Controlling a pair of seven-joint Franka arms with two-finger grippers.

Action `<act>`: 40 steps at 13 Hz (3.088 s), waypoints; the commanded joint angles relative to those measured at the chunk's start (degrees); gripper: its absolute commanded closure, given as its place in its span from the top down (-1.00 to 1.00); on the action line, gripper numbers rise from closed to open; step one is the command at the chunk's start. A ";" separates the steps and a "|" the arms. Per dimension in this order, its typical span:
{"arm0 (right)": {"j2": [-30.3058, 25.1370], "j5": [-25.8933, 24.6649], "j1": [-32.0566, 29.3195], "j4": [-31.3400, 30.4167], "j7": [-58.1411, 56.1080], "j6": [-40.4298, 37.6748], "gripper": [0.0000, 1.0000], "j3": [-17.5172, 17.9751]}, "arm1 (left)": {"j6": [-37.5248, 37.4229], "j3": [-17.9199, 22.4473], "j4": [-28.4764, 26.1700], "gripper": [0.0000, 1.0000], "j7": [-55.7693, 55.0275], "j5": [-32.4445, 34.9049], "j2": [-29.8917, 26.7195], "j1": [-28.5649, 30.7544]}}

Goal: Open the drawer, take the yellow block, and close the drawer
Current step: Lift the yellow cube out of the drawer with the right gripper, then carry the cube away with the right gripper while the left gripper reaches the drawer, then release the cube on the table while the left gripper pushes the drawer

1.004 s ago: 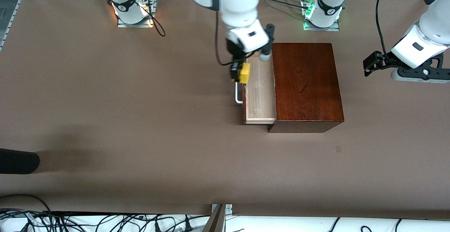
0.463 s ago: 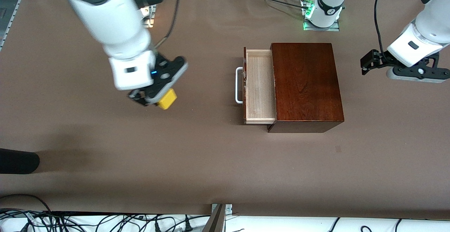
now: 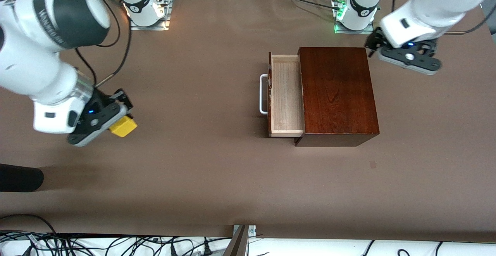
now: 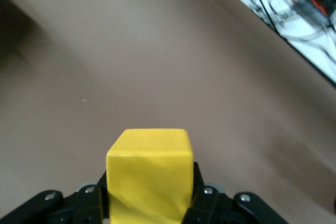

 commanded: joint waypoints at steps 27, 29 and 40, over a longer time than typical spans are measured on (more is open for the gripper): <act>-1.36 9.63 -3.40 -60.74 16.94 56.10 -1.00 -3.17 | 19.20 -18.61 6.56 1.00 38.16 19.18 37.48 -12.70; -2.14 9.63 -3.40 -60.56 16.59 55.49 0.91 -3.17 | 15.24 -18.53 6.74 1.00 38.07 19.27 36.34 -12.26; -18.93 9.28 -3.40 -38.71 15.00 17.30 1.00 -6.16 | 6.44 -18.44 6.83 1.00 37.98 19.27 33.09 -9.72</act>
